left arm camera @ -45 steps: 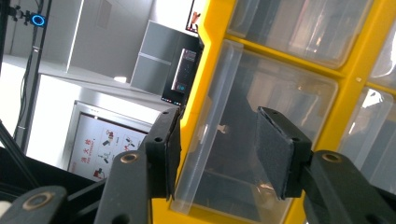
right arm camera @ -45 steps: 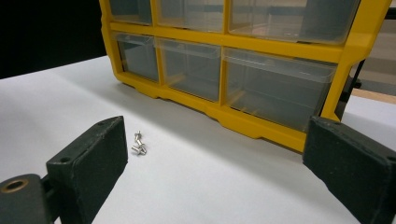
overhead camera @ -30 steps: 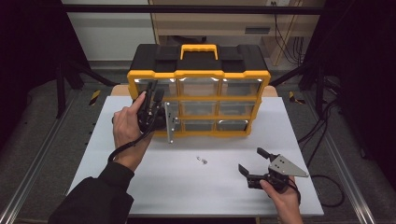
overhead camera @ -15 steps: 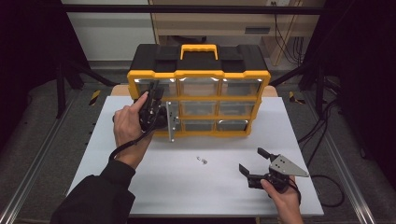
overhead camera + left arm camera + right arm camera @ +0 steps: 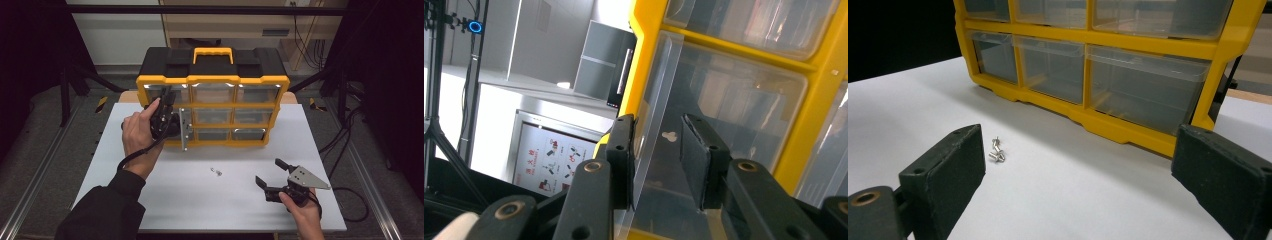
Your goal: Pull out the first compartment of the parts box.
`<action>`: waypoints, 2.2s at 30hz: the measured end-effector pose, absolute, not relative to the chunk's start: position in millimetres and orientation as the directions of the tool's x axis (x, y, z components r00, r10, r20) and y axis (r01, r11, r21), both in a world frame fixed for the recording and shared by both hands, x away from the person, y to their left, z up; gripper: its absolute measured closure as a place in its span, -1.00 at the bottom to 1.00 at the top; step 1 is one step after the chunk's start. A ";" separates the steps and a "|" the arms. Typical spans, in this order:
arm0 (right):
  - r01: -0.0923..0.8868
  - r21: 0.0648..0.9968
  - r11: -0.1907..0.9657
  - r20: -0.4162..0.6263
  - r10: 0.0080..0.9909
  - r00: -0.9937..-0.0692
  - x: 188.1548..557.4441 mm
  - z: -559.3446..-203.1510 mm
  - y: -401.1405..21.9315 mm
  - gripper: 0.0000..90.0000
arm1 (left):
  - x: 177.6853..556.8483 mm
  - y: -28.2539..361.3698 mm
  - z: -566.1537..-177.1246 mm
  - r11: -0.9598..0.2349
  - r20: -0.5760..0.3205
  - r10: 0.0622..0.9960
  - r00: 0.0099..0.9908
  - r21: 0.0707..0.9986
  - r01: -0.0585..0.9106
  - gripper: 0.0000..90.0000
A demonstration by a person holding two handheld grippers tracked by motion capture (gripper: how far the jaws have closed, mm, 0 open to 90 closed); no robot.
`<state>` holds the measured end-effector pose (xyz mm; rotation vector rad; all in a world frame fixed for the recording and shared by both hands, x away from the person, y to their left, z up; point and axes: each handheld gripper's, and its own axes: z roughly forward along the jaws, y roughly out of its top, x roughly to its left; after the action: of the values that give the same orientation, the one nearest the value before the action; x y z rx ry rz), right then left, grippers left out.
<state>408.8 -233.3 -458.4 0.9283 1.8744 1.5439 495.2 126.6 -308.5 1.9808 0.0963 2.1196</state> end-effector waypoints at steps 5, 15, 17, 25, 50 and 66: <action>0.174 0.979 0.107 0.024 0.785 -0.619 408.8 -458.4 -233.5 -0.84 | 496.1 125.2 -307.5 -0.972 0.977 0.204 -0.066 0.194 -0.132 0.48; 0.179 0.977 0.116 0.021 0.783 -0.622 408.2 -458.7 -232.3 -0.84 | 497.1 123.6 -308.1 -0.974 0.978 0.192 -0.077 0.180 -0.141 0.52; 0.180 0.977 0.116 0.021 0.783 -0.622 408.1 -458.8 -232.3 -0.84 | 496.8 124.0 -307.3 -0.975 0.979 0.190 -0.075 0.179 -0.132 0.52; 0.180 0.977 0.119 0.020 0.781 -0.624 408.5 -458.9 -232.5 -0.84 | 498.5 126.3 -306.9 -0.975 0.978 0.195 -0.077 0.185 -0.126 0.55; 0.188 0.975 0.122 0.023 0.779 -0.626 408.5 -459.6 -231.8 -0.83 | 498.2 128.4 -305.0 -0.974 0.976 0.202 -0.078 0.192 -0.120 0.65; 0.185 0.975 0.121 0.023 0.776 -0.631 409.0 -460.3 -231.3 -0.83 | 499.0 127.6 -306.2 -0.975 0.977 0.196 -0.086 0.185 -0.118 0.66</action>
<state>409.0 -231.3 -460.3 0.9268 1.9020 1.5374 499.0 127.6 -306.2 1.9659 0.0856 2.1676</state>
